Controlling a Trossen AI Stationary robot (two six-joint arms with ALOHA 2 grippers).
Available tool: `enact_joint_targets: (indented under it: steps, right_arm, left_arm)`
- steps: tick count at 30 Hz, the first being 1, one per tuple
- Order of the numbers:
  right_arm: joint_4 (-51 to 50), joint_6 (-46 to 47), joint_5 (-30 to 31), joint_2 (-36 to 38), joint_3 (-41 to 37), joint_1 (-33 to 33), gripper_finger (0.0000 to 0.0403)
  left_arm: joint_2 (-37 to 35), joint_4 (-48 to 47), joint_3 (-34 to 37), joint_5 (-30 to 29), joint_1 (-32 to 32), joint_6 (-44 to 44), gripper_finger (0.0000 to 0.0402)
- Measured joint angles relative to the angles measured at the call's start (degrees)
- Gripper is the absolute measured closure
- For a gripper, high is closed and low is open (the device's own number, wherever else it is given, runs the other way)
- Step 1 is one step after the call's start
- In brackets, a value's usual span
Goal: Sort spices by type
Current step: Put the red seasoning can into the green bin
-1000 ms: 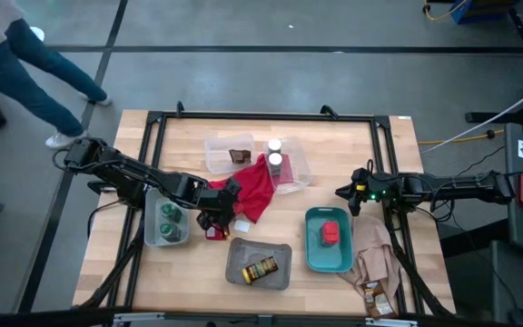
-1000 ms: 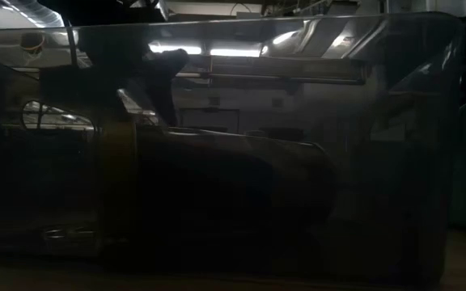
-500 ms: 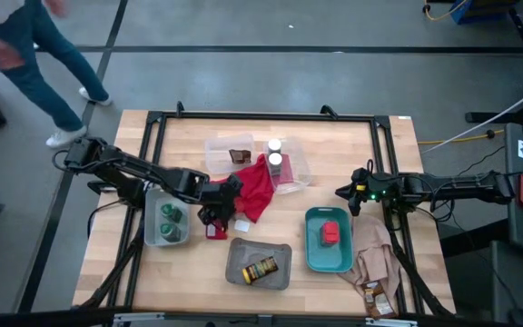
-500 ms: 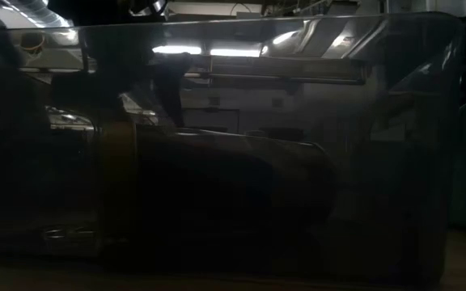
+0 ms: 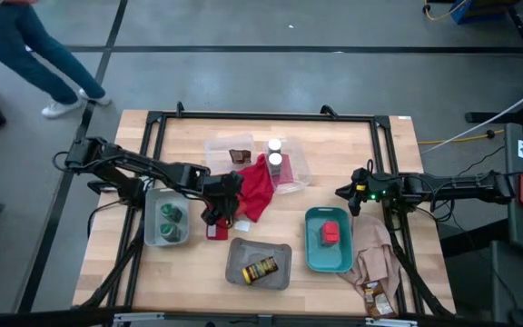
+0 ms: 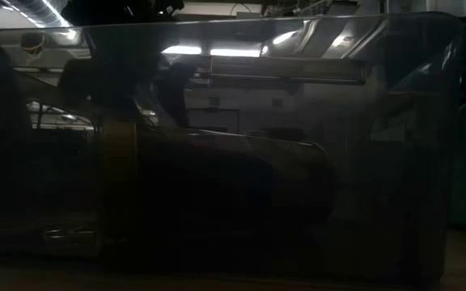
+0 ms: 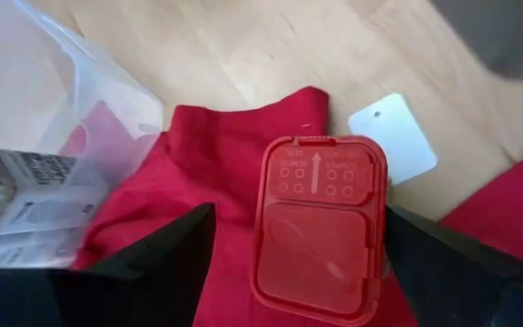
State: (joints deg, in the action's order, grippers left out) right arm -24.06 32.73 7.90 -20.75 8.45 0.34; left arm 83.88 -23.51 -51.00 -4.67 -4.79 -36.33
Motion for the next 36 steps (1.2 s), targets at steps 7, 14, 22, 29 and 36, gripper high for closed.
enact_joint_targets:
  steps: [7, 14, 22, 29, 36]
  right_arm:
    - [-0.01, -0.02, 0.0, 0.0, 0.0, 0.02, 0.0354]
    - [0.0, -0.01, -0.02, 0.0, 0.0, 0.02, 0.0354]
    - [-0.01, -0.02, -0.02, 0.0, 0.0, 0.01, 0.0354]
    - [-0.63, -4.52, -9.89, 0.0, 0.0, 0.02, 0.0354]
    - [-0.62, -4.5, -10.45, 0.0, 0.0, 0.02, 0.0354]
  left_arm:
    - [2.68, 0.19, 0.0, 2.11, 1.16, 1.88, 0.0107]
    - [5.33, -0.37, 0.0, 2.06, 1.15, 4.21, 0.0108]
    - [6.29, -0.35, 0.0, 2.13, 0.81, 4.86, 0.0174]
    - [6.29, -0.32, 0.0, 2.02, -0.24, 5.24, 0.0209]
    - [6.16, -2.59, -1.72, 2.01, -0.86, 9.19, 0.0209]
